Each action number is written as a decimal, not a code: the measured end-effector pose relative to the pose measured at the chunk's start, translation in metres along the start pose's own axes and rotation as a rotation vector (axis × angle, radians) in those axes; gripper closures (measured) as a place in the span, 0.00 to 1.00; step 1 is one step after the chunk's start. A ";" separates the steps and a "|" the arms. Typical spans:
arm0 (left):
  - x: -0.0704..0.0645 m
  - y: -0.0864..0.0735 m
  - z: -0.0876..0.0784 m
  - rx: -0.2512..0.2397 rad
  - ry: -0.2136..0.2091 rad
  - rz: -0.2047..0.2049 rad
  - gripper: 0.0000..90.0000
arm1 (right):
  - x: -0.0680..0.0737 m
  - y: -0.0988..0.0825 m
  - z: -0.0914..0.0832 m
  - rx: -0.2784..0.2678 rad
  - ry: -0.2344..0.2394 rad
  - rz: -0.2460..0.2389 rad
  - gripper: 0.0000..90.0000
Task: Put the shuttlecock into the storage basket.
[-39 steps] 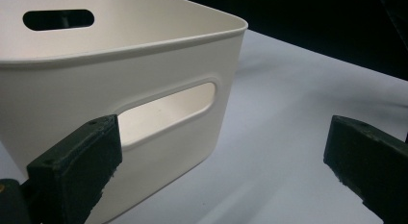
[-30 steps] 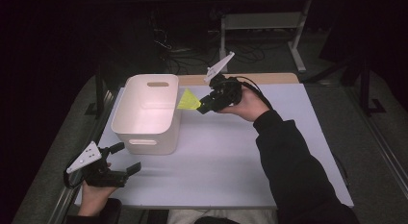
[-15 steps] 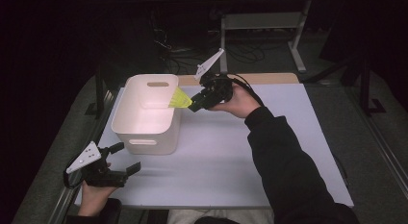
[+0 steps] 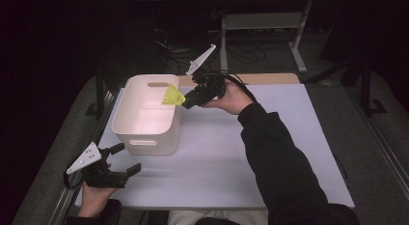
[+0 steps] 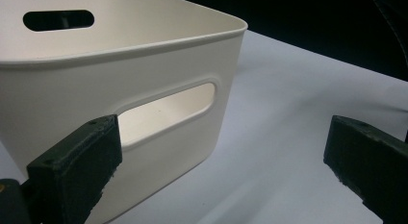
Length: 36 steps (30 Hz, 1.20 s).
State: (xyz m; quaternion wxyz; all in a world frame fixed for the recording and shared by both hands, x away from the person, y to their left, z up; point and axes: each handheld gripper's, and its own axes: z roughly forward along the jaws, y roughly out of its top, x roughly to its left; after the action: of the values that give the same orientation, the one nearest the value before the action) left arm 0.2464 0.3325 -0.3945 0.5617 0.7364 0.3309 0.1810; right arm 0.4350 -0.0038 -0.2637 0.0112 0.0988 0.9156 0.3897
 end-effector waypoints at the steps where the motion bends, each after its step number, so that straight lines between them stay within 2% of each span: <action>1: 0.000 0.000 0.000 -0.001 0.000 0.000 0.00 | 0.000 0.001 0.001 0.003 0.001 -0.001 0.70; 18: 0.000 0.000 0.000 0.000 -0.002 0.003 0.00 | 0.004 0.020 0.019 0.017 0.024 -0.030 0.70; 36: 0.000 0.000 0.000 0.003 -0.006 0.006 0.00 | 0.007 0.030 0.043 0.030 0.061 -0.048 0.70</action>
State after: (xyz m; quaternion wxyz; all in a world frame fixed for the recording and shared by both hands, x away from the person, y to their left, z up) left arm 0.2467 0.3323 -0.3946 0.5610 0.7388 0.3272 0.1798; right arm 0.4376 0.0488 -0.2720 -0.0088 0.0653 0.9233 0.3785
